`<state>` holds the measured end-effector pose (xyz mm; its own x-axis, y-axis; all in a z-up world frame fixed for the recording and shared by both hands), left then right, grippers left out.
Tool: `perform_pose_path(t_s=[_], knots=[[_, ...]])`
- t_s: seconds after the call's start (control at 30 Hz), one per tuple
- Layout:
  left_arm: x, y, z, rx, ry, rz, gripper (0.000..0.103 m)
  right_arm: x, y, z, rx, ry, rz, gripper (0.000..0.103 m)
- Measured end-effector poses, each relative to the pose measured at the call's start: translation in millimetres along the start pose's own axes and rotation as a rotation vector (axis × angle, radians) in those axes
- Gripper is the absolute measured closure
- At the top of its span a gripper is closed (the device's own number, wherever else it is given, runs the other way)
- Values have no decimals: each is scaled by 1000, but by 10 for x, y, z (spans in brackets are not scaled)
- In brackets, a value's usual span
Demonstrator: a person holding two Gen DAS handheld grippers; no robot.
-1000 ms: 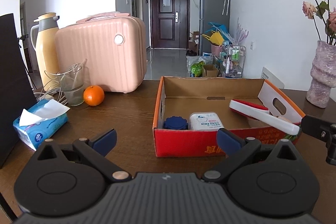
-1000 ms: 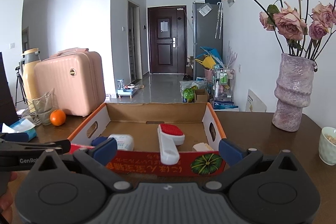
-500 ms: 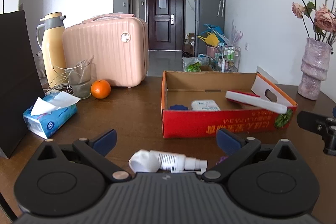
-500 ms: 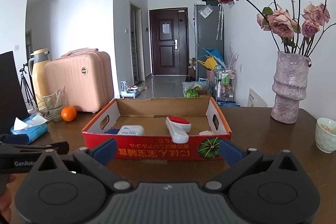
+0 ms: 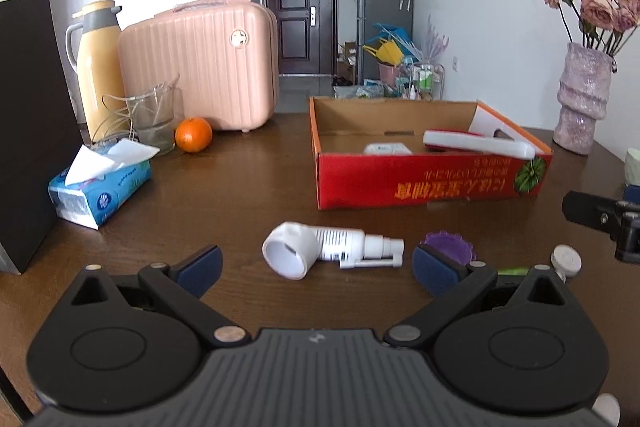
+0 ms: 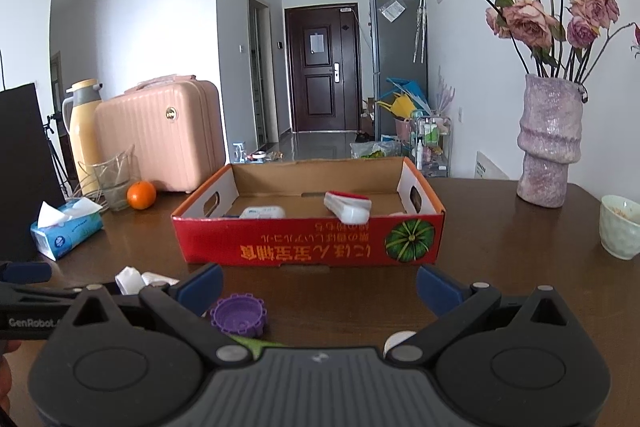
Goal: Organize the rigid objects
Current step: 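Lower the left tool onto the white tape roll and close it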
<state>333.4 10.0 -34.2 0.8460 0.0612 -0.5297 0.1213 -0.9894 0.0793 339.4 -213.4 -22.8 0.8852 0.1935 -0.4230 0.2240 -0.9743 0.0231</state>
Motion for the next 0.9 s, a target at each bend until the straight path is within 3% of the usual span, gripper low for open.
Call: perform_pose_path(t_s=[0.43,0.73,0.9], knots=[[176,-236,44,-23,-62,-11,0,72,88,107,35,-40,6,0],[437,-255,-76,100,-57,-24,0,141,144,134,55,-56,15,0],[743,-311,-95,106,-111,-14,0,197,162,160,59,-74,21,0]])
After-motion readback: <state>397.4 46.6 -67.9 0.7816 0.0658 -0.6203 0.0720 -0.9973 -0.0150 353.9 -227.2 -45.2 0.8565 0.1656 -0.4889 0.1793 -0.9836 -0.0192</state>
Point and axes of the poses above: each gripper's, at about its wrist camera, not at the fingertips, and x roughly the way its jaws point, y to its right, z to its underside, the point moved 2 cm from there along x, roughly the way its jaws point, and after that the axes turned 6 degrees about -x, right-handed, at the moved point
